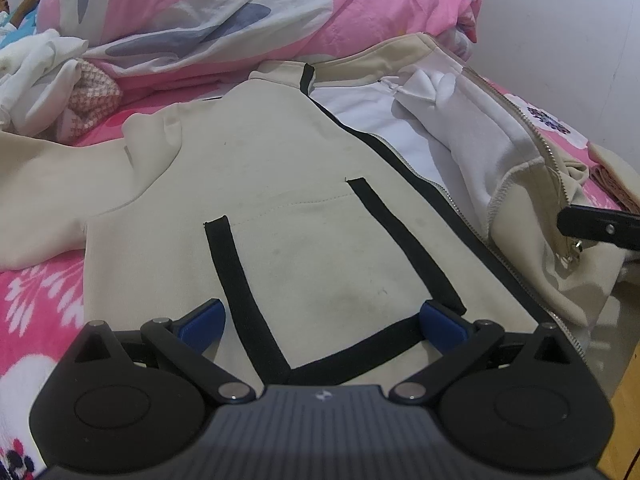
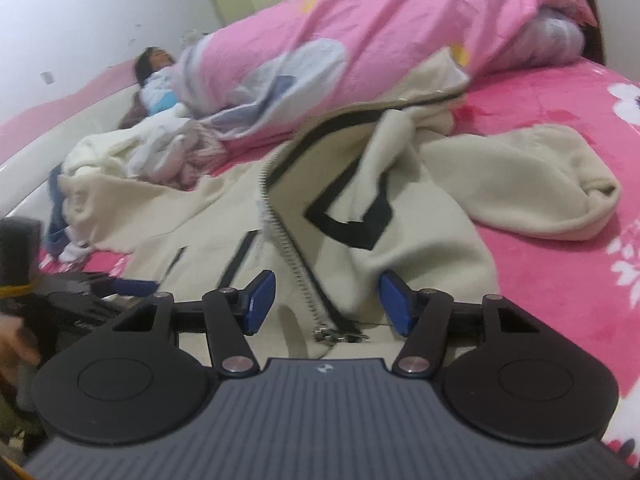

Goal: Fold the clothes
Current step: 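Pinch the silver zipper end with the right tool and pull it toward the left tool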

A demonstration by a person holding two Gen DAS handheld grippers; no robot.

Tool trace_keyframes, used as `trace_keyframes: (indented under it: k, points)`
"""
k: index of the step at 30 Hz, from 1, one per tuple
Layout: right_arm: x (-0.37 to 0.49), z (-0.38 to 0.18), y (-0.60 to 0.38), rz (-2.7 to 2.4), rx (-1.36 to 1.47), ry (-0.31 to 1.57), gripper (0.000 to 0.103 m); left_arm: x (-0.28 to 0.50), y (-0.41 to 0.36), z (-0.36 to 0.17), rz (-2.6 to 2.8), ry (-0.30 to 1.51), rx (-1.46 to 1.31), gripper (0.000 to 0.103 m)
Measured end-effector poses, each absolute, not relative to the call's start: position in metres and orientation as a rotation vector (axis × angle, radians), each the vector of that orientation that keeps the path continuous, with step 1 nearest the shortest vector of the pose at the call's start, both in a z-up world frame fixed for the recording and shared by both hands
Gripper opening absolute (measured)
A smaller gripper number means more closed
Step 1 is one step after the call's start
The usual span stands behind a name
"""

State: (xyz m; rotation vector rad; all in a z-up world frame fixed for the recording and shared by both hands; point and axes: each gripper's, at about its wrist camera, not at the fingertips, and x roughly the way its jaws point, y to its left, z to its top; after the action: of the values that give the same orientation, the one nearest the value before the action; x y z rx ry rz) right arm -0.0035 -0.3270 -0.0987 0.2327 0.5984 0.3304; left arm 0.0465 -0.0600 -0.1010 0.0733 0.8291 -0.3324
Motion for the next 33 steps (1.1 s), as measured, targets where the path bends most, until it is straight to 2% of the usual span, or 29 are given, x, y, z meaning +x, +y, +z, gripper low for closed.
trace_keyframes:
  k: [2, 5, 7, 12, 24, 33]
  points:
    - [-0.005, -0.099, -0.324, 0.328, 0.212, 0.603, 0.053, 0.046, -0.061, -0.101, -0.33, 0.828, 0.075, 0.103]
    - [-0.006, -0.099, -0.319, 0.323, 0.18, 0.609, 0.043, 0.046, -0.062, -0.102, -0.325, 0.826, 0.077, 0.103]
    - [-0.008, -0.099, -0.316, 0.321, 0.159, 0.614, 0.025, 0.046, -0.062, -0.101, -0.325, 0.827, 0.076, 0.103]
    - [-0.012, -0.097, -0.308, 0.317, 0.109, 0.62, 0.009, 0.047, -0.061, -0.101, -0.331, 0.83, 0.069, 0.103]
    - [-0.042, -0.072, -0.263, 0.416, 0.039, 0.567, 0.007, 0.049, -0.051, -0.099, -0.354, 0.841, 0.018, 0.103]
    - [-0.05, -0.066, -0.242, 0.45, -0.063, 0.562, 0.007, 0.049, -0.028, -0.091, -0.395, 0.864, -0.161, 0.103]
